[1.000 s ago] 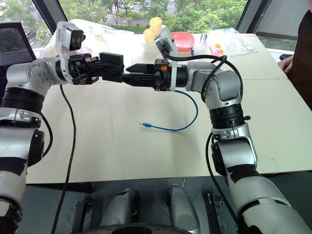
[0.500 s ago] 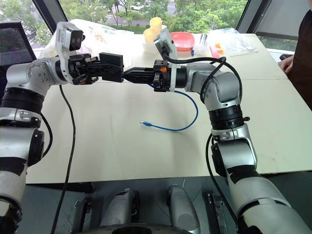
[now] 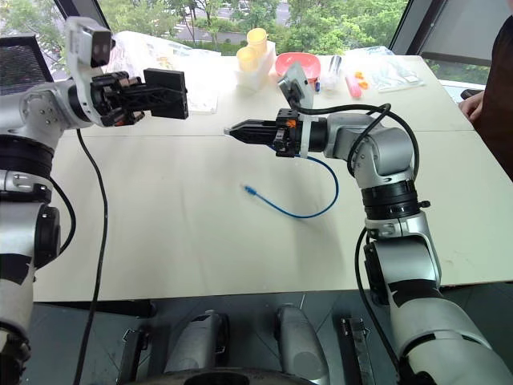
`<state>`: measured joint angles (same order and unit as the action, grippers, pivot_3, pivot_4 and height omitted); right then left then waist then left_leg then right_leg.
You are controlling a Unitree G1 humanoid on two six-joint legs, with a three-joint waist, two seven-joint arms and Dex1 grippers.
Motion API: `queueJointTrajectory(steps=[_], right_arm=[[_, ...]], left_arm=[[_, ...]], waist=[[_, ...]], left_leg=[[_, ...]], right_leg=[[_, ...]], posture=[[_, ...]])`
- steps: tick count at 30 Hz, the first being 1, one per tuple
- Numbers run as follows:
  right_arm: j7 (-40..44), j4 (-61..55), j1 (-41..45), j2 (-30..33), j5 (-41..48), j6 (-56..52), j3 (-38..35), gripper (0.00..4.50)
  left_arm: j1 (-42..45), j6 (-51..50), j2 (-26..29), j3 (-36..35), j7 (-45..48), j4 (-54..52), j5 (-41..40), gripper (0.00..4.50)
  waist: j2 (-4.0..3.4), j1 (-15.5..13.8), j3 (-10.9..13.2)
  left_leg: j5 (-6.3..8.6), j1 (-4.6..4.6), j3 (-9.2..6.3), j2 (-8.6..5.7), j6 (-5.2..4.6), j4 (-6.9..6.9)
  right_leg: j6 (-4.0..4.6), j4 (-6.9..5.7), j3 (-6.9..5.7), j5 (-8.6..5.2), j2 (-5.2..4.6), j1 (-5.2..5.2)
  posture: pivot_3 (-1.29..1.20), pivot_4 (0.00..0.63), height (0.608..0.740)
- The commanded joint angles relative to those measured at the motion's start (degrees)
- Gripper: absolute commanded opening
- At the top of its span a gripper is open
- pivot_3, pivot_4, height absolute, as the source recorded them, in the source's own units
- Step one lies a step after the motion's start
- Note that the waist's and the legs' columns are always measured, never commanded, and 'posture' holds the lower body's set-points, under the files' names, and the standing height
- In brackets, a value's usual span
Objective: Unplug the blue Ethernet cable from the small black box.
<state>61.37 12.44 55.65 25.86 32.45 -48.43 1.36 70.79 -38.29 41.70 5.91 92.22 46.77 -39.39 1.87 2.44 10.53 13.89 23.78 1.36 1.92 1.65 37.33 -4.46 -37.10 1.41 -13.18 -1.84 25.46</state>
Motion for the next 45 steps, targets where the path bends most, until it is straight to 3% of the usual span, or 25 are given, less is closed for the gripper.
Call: queueJointTrajectory(steps=[1,3,7,10,13,16,17,23,28,29,30,45], right_arm=[[-2.2,-2.9,0.3,0.2,1.4,0.2,-2.8,0.05],[-6.1,-2.1,-0.4,-0.6,-2.6,4.2,-1.7,0.05],[-15.8,4.4,-6.6,-0.1,-18.5,16.8,7.2,0.05],[-20.7,8.8,-10.5,-2.2,-20.7,21.6,5.6,1.20],[-26.0,11.2,-11.7,-4.1,-21.9,25.6,3.0,2.70],[-30.4,8.6,-12.6,-5.7,-21.1,28.2,-0.6,4.23],[-30.8,6.5,-13.3,-6.1,-20.2,28.1,-1.8,4.45],[-32.0,-10.0,-21.0,-8.0,-13.0,21.6,-6.7,4.45],[-34.8,-17.9,-25.5,-8.6,-11.4,17.6,-6.9,4.45],[-35.5,-18.6,-25.9,-8.9,-11.4,17.3,-6.9,4.45],[-36.0,-19.1,-26.2,-9.3,-11.4,17.0,-6.8,4.50],[-37.9,-18.0,-26.9,-11.0,-12.8,19.3,-5.4,4.50]], left_arm=[[1.6,0.9,0.7,-1.7,0.3,0.1,0.7,0.55],[1.7,1.6,0.0,-2.5,0.3,1.1,2.4,0.55],[-1.5,7.3,-2.6,-3.5,-4.8,-0.4,7.2,0.55],[-6.7,10.8,-4.7,-3.9,-8.6,-4.9,10.0,0.55],[-11.1,12.2,-7.2,-5.3,-13.5,-9.1,10.9,0.55],[-15.6,18.6,-11.5,-6.5,-22.9,-11.9,14.1,0.55],[-16.5,19.6,-13.2,-7.3,-26.8,-12.3,14.7,0.55],[-24.5,27.7,-20.5,-7.6,-42.5,-16.0,21.0,0.55],[-29.3,30.5,-25.1,-6.9,-48.9,-16.9,23.6,0.55],[-29.7,30.9,-25.8,-6.9,-49.4,-16.5,24.0,0.55],[-30.0,31.2,-26.4,-6.9,-49.7,-16.1,24.2,1.05],[-31.1,30.5,-25.8,-6.5,-48.0,-17.5,25.5,1.05]], waist=[[0.00,0.1,0.0],[0.00,0.1,0.0],[0.04,-0.1,0.0],[0.03,-0.2,0.0],[0.01,0.0,0.0],[0.01,0.0,0.0],[0.01,-0.1,0.0],[0.00,-0.3,0.0],[-0.02,-0.5,0.0],[-0.02,-0.5,0.0],[-0.02,-0.5,0.0],[-0.02,-0.4,0.0]], left_leg=[[0.00,0.00,0.00,0.00,0.00,0.00],[0.00,-0.01,0.00,0.01,0.00,0.00],[0.00,-0.03,0.00,0.01,0.00,0.01],[0.00,0.00,0.03,-0.01,0.00,0.01],[-0.01,0.25,0.06,-0.01,0.00,0.09],[-0.01,0.68,0.04,0.02,0.01,0.39],[-0.01,0.66,0.05,0.02,0.00,0.41],[0.01,0.60,0.00,0.03,-0.03,0.55],[0.01,0.57,0.01,0.02,-0.04,0.63],[0.01,0.56,0.01,0.01,-0.04,0.66],[0.01,0.54,0.01,0.01,-0.04,0.68],[0.02,0.15,0.00,0.02,-0.05,0.68]], right_leg=[[0.00,0.00,0.00,0.00,0.00,0.00],[0.00,-0.01,0.00,0.00,0.02,0.01],[0.00,0.00,0.00,0.00,0.02,-0.01],[0.00,0.03,0.05,-0.01,0.00,-0.03],[-0.01,-0.02,0.12,0.00,0.00,0.22],[-0.01,-0.27,0.12,0.02,0.01,0.65],[-0.01,-0.32,0.14,0.02,0.00,0.63],[-0.02,-0.37,0.13,0.03,0.01,0.48],[-0.07,-0.35,0.13,0.07,0.00,0.39],[-0.07,-0.35,0.13,0.08,0.00,0.37],[-0.08,-0.34,0.13,0.08,0.00,0.33],[-0.07,-0.21,0.12,0.09,0.05,-0.08]], posture=[[0.00,0.150,0.740],[0.00,0.150,0.740],[0.00,0.150,0.740],[0.00,0.150,0.740],[0.00,0.150,0.740],[0.00,0.150,0.740],[0.00,0.150,0.740],[0.00,0.150,0.740],[0.00,0.150,0.740],[0.00,0.150,0.740],[0.00,0.150,0.740],[0.00,0.150,0.740]])
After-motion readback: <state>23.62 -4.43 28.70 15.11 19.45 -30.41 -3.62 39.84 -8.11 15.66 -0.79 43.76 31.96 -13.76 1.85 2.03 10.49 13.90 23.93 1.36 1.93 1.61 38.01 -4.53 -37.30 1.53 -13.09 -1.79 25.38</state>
